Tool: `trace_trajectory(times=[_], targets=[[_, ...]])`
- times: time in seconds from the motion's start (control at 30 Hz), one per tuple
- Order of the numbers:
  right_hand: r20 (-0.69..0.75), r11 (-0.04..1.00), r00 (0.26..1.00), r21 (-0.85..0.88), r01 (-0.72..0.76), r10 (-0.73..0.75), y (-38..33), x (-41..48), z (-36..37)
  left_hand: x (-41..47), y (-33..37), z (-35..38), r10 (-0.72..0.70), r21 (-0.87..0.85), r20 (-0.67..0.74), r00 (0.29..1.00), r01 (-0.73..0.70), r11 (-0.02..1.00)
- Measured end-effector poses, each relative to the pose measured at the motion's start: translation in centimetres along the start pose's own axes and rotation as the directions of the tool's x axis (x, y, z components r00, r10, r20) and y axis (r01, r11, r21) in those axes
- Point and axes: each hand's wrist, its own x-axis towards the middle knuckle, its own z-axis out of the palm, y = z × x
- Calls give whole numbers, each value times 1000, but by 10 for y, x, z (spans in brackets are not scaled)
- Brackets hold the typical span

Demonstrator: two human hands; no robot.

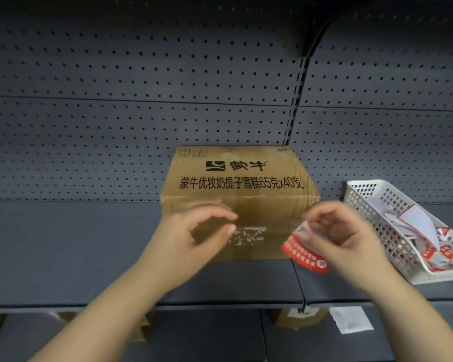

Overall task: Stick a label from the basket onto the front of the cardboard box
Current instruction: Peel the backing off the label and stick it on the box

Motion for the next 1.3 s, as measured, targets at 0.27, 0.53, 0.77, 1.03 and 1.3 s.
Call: trace_trajectory(times=[0.27, 0.53, 0.77, 1.03, 1.3], targets=[[293, 939, 955, -339, 58, 47, 34, -10, 70, -24, -21, 54, -346, -222, 140, 928, 370, 902], [178, 952, 979, -304, -41, 99, 45, -14, 77, -26, -37, 58, -477, -301, 63, 877, 472, 828], [-8, 888, 939, -322, -329, 344, 60, -9, 64, -27, -42, 62, -508, -426, 42, 860, 476, 770], [-105, 892, 944, -308, -331, 314, 67, -9, 63, -23, -52, 63, -479, -420, -73, 875, 409, 810], [-100, 913, 973, -337, -229, 208, 74, -8, 58, -22, -51, 69, -383, -209, -79, 920, 361, 909]])
